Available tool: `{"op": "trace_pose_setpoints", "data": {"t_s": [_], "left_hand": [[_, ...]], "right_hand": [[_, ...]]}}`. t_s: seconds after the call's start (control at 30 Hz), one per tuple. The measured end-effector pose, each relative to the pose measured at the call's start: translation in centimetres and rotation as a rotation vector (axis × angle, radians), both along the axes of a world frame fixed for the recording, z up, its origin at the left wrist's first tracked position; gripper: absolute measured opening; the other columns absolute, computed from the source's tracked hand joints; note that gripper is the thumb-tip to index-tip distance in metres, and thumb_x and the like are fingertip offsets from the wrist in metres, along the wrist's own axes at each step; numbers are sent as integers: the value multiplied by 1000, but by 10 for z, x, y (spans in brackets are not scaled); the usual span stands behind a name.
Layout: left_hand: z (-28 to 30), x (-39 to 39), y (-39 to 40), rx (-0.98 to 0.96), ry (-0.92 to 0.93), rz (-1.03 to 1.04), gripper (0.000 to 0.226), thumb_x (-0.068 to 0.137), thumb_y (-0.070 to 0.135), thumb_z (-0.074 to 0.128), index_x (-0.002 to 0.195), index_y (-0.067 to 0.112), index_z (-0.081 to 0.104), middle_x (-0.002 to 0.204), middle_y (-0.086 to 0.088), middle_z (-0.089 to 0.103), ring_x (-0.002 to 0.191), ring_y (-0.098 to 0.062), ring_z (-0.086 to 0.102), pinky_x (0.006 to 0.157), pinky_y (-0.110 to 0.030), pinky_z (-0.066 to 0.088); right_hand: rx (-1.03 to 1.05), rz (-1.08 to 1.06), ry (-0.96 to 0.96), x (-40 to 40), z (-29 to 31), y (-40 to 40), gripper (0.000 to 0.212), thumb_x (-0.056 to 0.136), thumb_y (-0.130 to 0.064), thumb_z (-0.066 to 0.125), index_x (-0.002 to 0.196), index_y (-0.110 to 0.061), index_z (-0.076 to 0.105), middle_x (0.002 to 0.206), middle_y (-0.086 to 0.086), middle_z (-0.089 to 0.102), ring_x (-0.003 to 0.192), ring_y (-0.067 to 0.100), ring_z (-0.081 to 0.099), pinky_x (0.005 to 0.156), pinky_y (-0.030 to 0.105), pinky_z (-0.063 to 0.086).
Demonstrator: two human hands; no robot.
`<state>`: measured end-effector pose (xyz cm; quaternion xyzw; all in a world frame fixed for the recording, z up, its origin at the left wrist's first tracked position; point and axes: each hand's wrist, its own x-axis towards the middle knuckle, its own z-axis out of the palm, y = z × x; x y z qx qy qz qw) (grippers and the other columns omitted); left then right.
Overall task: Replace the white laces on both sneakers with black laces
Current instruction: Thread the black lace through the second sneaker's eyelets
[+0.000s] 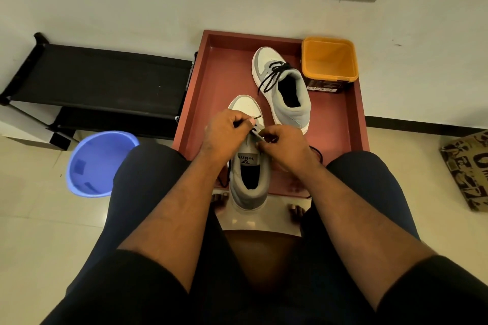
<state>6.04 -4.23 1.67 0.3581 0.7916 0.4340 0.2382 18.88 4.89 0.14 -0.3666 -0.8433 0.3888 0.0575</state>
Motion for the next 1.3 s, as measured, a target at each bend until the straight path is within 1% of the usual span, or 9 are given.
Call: {"op": "trace_pose_setpoints", "data": {"t_s": [0.07, 0.17, 0.23, 0.33, 0.43, 0.7, 0.9, 1.07, 1.3], "left_hand": [[-4, 3, 2, 18, -24, 14, 10, 89, 22, 67, 90, 21, 77, 78, 19, 68, 78, -1, 67, 80, -35, 58], [-8, 6, 3, -17, -4, 2, 11, 88, 21, 68, 95, 22, 77, 79, 21, 67, 82, -2, 65, 87, -41, 53], [-7, 5, 3, -137, 130, -12, 14, 90, 28, 66, 99, 29, 76, 88, 17, 70, 84, -3, 60, 90, -38, 41], [-3, 4, 3, -358, 336, -93, 19, 94, 33, 59, 107, 33, 72, 103, 11, 71, 91, -9, 55, 80, -33, 24], [-3, 3, 6, -465, 390, -159, 18, 94, 33, 57, 102, 33, 73, 98, 10, 70, 94, -15, 58, 81, -33, 24], [-4, 4, 7, -483, 437, -185, 21, 94, 33, 54, 94, 28, 74, 82, 8, 68, 79, -13, 55, 82, -34, 24], [-4, 6, 7, -481, 479, -215, 22, 96, 34, 52, 103, 32, 73, 84, 10, 66, 79, -13, 52, 80, -33, 23], [-5, 8, 7, -473, 479, -226, 22, 97, 33, 52, 107, 36, 71, 83, 12, 63, 79, -10, 49, 79, -33, 20], [-12, 14, 7, -422, 534, -173, 19, 95, 35, 55, 97, 32, 73, 89, 9, 70, 86, -14, 59, 81, -34, 21]], "right_hand": [[-71, -76, 55, -1, 0, -1, 18, 88, -18, 65, 103, -14, 74, 85, -3, 70, 75, 8, 61, 62, 14, 41], [-318, -210, 136, 0, -4, 2, 11, 88, -15, 68, 94, -13, 76, 80, 3, 72, 70, 11, 61, 69, 33, 53], [-468, -281, 169, 1, -5, 4, 10, 86, -12, 69, 94, -13, 76, 86, 8, 73, 76, 16, 65, 72, 36, 55], [-557, -332, 191, 1, -6, 5, 12, 84, -7, 70, 94, -12, 76, 85, 7, 74, 76, 14, 65, 67, 28, 53], [-572, -347, 193, 1, -6, 5, 13, 83, -5, 71, 95, -10, 76, 86, 7, 74, 76, 14, 65, 71, 30, 55], [-578, -332, 195, 1, -8, 4, 13, 84, -8, 70, 96, -11, 76, 89, 7, 74, 82, 16, 67, 80, 37, 57], [-552, -295, 187, 2, -8, 4, 15, 86, -9, 70, 100, -12, 75, 90, 4, 74, 84, 15, 67, 75, 31, 56], [-527, -247, 171, 1, -7, 4, 11, 88, -12, 68, 96, -15, 75, 91, 6, 73, 84, 16, 65, 81, 37, 56], [-540, -334, 218, -2, -9, 4, 15, 93, -11, 60, 82, -16, 68, 80, 2, 67, 74, 15, 62, 65, 30, 52]]}}
